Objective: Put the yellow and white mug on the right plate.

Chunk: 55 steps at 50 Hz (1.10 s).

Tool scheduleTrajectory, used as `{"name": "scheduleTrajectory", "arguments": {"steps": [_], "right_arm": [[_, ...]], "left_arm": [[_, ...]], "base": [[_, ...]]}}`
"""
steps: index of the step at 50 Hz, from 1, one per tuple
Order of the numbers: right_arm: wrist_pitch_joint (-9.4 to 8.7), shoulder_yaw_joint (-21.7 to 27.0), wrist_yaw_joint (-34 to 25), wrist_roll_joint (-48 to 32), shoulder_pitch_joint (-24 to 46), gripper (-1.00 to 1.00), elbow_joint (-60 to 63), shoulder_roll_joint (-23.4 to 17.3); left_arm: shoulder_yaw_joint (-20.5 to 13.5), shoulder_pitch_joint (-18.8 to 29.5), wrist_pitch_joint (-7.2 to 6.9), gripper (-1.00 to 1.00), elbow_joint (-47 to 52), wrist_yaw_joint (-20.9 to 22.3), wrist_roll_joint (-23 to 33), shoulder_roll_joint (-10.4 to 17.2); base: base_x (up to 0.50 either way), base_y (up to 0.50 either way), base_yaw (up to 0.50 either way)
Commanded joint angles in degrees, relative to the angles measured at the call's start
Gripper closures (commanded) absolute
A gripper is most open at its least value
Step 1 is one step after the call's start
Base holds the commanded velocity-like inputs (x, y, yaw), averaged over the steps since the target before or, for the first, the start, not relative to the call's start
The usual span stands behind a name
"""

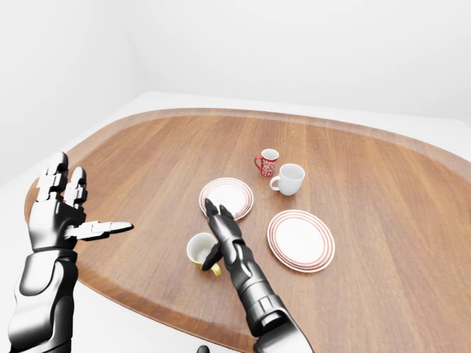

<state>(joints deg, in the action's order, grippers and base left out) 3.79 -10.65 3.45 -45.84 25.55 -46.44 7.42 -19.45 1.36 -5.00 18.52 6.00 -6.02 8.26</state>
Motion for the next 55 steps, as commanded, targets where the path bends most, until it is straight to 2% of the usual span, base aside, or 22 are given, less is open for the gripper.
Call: {"name": "scheduleTrajectory", "arguments": {"steps": [1,22,55], "right_arm": [[1.21,0.4,2.1,0.3,1.8,-1.0,-5.4,0.1],[1.21,0.9,5.7,-0.1,4.6,-1.0,-14.4,0.4],[1.21,0.9,6.7,0.1,5.8,-1.0,-16.6,1.5]], "left_arm": [[0.2,-0.1,0.0,-1.0,0.1,0.1,0.2,-0.1],[0.3,-0.1,0.0,-1.0,0.1,0.0,0.2,-0.2],[0.5,-0.2,0.0,-1.0,0.6,0.2,0.4,-0.4]], "base": [[0.0,0.0,0.0],[0.0,0.0,0.0],[0.0,0.0,0.0]]}}
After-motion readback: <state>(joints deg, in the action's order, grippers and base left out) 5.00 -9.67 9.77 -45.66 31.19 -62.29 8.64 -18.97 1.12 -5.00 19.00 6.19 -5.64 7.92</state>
